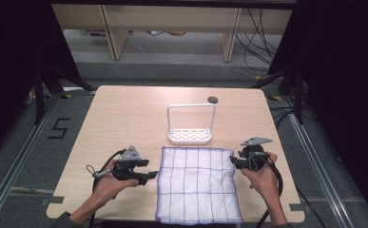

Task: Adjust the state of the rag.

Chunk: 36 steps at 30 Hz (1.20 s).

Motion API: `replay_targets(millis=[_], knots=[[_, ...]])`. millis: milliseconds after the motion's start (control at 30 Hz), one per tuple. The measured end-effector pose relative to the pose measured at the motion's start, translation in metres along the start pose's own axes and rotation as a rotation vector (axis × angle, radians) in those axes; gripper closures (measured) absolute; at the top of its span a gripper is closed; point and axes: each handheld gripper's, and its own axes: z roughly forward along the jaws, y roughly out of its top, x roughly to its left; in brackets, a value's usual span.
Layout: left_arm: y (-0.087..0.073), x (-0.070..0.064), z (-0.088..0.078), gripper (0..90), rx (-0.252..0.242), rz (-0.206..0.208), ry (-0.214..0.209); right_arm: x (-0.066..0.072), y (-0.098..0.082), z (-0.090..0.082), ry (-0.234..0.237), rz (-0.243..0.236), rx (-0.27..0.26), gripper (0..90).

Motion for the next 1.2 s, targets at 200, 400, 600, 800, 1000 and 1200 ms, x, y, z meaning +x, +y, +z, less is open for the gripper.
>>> replay_targets(millis=[200,400,600,800,1000,1200], knots=[[0.012,0.024,0.019,39.9,0.045,-0.007,0.039,-0.011,0.012,0.014,0.019,0.014,0.0,56.8],[0.021,0.032,0.033,38.8,0.049,-0.016,0.046,-0.015,0.017,0.026,0.013,-0.002,0.004,55.7],[0.029,0.035,0.044,38.0,0.064,-0.017,0.043,-0.016,0.022,0.036,0.02,-0.009,0.007,53.8],[0.032,0.038,0.052,38.0,0.065,-0.026,0.049,-0.019,0.027,0.04,0.02,-0.012,0.005,52.9],[0.037,0.039,0.057,38.6,0.051,-0.032,0.029,-0.022,0.029,0.04,0.025,-0.01,0.013,52.7],[0.038,0.042,0.062,38.6,0.063,-0.026,0.037,-0.025,0.028,0.043,0.009,-0.003,0.021,52.8]])
